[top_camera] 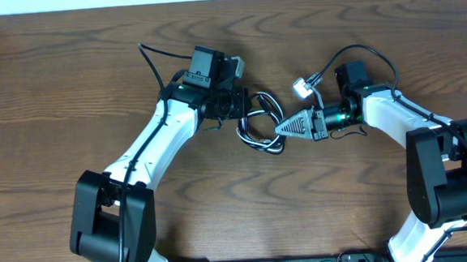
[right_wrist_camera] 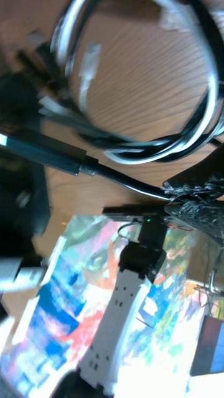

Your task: Untangle cables

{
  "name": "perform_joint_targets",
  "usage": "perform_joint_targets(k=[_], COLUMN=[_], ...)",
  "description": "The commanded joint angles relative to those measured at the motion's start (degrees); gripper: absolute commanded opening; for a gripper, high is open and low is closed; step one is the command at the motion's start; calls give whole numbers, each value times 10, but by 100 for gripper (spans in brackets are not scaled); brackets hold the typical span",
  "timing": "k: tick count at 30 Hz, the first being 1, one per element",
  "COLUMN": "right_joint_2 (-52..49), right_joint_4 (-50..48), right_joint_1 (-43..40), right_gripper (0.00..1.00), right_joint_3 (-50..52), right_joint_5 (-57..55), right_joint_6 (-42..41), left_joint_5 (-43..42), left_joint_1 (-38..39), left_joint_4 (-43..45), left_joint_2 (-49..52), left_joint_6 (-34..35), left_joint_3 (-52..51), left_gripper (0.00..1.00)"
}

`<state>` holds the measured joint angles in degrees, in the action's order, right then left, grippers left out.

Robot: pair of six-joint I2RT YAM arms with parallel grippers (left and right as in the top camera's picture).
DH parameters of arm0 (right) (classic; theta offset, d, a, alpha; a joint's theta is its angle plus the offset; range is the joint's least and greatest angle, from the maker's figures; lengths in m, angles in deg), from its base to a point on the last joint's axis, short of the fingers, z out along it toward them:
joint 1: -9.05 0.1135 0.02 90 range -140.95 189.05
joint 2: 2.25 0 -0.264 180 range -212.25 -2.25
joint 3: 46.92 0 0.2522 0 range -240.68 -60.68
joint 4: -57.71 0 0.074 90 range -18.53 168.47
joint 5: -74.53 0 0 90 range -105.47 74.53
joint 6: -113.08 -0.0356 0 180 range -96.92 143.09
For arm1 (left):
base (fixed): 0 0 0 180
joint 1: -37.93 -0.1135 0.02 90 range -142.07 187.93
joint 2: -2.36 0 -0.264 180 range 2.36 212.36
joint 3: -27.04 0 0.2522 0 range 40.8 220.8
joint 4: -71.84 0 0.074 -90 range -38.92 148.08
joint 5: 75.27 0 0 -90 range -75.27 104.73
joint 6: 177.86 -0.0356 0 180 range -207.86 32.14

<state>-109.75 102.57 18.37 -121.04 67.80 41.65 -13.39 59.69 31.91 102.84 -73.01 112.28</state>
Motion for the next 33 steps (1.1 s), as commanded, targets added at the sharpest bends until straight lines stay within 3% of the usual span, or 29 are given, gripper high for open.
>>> perform_joint_targets(k=[1,3,6,13,18,20,22,27,31,33], right_joint_2=[17,17,17,17,17,17,17,26,87,130], right_joint_4=[-41,-71,-58,17,64,76,84,84,83,81], right_joint_1=[-15,-35,-63,-58,-38,-24,-21,-40,-62,-72], right_gripper=[1,1,1,1,1,9,20,20,28,38], right_joint_3=[-4,-4,-4,-3,3,5,5,0,0,0], right_joint_5=[58,-25,-316,-573,-625,-632,-624,-495,-416,-400], right_joint_6=[-27,-121,-303,-420,-419,-417,-401,-297,-238,-231], left_joint_5=[5,5,5,5,2,-24,-100,-239,-373,-415], left_joint_1=[-2,-2,-2,-2,-2,-2,-2,-6,-23,-34], left_joint_4=[-5,-5,-5,-1,21,47,91,164,227,250], left_joint_2=[3,3,3,3,2,2,-1,-4,-4,-4], left_joint_6=[3,3,3,2,2,2,2,2,4,10], left_joint_3=[3,3,3,3,3,3,4,4,4,4], left_gripper=[7,8,8,7,7,7,7,7,8,7])
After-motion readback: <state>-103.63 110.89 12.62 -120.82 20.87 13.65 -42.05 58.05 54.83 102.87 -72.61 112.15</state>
